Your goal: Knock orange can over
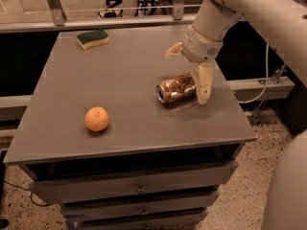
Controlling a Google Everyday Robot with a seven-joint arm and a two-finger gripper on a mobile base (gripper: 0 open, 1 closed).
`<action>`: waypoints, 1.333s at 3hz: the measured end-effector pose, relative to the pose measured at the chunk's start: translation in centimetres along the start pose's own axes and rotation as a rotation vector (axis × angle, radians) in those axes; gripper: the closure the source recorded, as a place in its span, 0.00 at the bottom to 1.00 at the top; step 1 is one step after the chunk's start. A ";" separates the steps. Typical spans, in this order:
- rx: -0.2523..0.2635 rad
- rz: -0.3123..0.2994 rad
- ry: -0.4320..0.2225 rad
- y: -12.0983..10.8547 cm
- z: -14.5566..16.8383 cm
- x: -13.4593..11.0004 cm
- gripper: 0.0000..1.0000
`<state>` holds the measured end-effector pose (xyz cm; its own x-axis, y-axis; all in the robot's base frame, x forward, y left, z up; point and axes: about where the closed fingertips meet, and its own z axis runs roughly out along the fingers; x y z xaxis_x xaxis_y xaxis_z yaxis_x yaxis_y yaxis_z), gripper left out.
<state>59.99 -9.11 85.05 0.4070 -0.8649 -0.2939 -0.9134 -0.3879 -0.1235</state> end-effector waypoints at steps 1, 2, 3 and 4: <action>0.054 0.140 -0.103 0.0 -2.1 3.1 0.00; 0.157 0.294 -0.230 0.5 -5.5 6.4 0.00; 0.288 0.435 -0.386 2.6 -9.8 7.5 0.00; 0.316 0.472 -0.426 3.6 -10.7 8.2 0.00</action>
Offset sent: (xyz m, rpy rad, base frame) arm 0.0247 -0.1501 0.0732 0.4750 0.0834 -0.5101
